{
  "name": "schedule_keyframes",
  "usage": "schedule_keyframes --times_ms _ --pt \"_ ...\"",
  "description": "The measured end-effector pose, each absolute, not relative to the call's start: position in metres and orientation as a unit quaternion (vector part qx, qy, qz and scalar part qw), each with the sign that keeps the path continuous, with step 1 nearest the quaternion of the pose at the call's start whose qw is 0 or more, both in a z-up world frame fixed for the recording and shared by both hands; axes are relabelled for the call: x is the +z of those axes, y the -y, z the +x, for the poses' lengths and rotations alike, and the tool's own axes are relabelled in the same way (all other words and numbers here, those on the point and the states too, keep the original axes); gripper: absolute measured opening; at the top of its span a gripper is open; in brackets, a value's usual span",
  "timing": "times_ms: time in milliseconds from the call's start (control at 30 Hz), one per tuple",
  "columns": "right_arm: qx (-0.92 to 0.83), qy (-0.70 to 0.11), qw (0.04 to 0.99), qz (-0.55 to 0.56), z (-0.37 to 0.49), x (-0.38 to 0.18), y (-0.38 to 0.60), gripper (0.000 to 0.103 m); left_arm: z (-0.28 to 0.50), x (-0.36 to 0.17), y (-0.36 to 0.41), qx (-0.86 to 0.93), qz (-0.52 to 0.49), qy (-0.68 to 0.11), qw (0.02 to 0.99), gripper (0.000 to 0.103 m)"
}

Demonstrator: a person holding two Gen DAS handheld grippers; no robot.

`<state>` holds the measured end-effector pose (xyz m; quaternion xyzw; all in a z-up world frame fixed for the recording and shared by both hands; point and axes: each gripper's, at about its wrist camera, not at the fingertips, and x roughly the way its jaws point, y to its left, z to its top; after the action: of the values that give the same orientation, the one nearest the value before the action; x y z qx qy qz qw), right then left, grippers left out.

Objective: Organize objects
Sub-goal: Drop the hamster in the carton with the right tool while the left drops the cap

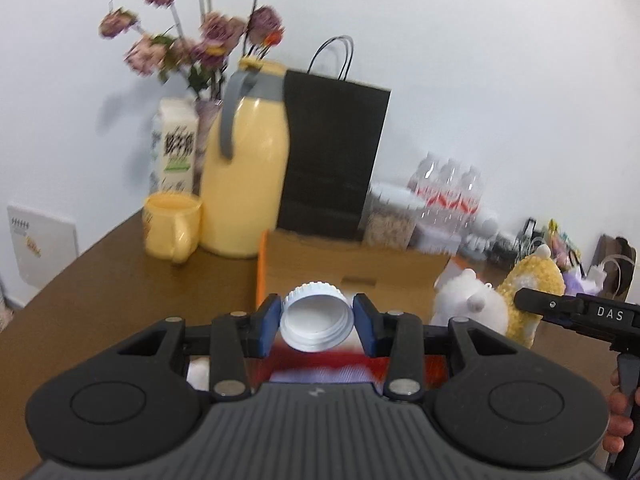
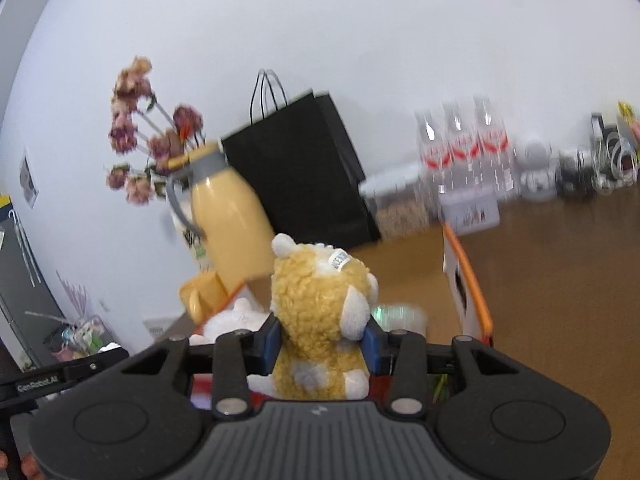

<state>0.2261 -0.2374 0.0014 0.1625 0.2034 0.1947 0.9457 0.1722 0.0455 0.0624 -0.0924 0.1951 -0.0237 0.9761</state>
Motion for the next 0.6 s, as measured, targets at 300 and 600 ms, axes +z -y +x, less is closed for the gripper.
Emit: schedule_keyframes --times_ms 300,600 --pt "0.179 -0.215 0.948 0.152 0.302 0.009 0.225 0.039 0.269 0.058 -0.022 0.001 -0.109 -0.24 0.965 0.04" --pt "0.179 -0.231 0.948 0.124 0.336 -0.029 0.211 0.041 0.327 0.021 -0.011 0.047 -0.101 -0.292 0.95 0.041"
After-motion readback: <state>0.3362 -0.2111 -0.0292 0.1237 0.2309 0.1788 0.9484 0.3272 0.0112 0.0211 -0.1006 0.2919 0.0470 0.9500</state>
